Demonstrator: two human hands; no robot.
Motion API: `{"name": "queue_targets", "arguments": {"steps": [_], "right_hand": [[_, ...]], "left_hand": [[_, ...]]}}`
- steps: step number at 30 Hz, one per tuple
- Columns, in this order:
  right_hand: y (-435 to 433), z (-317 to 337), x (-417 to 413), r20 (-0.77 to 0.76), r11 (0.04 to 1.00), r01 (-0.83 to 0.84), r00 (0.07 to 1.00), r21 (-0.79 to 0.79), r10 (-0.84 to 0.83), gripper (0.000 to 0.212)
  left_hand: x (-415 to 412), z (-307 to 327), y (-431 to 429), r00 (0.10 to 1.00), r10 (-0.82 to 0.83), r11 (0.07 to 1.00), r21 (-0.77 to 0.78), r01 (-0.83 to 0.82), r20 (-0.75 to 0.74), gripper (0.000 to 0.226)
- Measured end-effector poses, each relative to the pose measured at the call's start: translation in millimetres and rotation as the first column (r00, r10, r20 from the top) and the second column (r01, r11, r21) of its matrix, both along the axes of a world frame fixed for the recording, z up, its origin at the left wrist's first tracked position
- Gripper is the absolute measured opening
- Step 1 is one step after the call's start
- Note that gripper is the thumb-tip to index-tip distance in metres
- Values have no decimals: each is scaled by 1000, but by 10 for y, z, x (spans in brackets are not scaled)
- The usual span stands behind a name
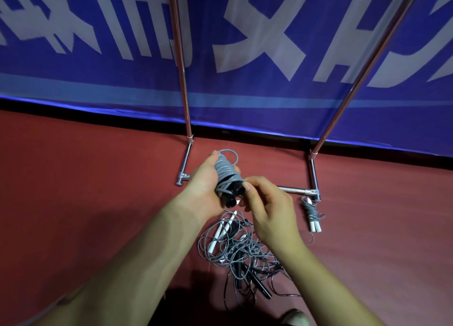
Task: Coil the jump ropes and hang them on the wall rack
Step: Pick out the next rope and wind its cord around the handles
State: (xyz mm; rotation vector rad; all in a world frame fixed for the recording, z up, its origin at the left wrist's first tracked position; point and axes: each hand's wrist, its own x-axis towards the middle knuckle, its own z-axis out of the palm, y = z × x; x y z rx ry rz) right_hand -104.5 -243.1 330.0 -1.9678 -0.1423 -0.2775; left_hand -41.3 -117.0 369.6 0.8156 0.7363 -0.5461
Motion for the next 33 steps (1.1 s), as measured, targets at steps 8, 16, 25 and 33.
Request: {"name": "queue_targets", "arguments": {"steps": [8, 16, 25, 33], "right_hand": [[-131, 139, 62, -154, 989, -35, 987, 141, 57, 16], [-256, 123, 123, -454, 954, -292, 842, 71, 292, 27], [-242, 205, 124, -280, 989, -144, 949, 31, 147, 44], [-55, 692, 323, -139, 988, -102, 983, 114, 118, 53]], "left_hand": [[-14, -88, 24, 986, -133, 988, 96, 123, 99, 41], [18, -81, 14, 947, -9, 955, 283, -87, 322, 35], [-24, -142, -44, 766, -226, 919, 393, -38, 602, 18], [-5, 312, -6, 671, -201, 951, 306, -41, 714, 21]]}}
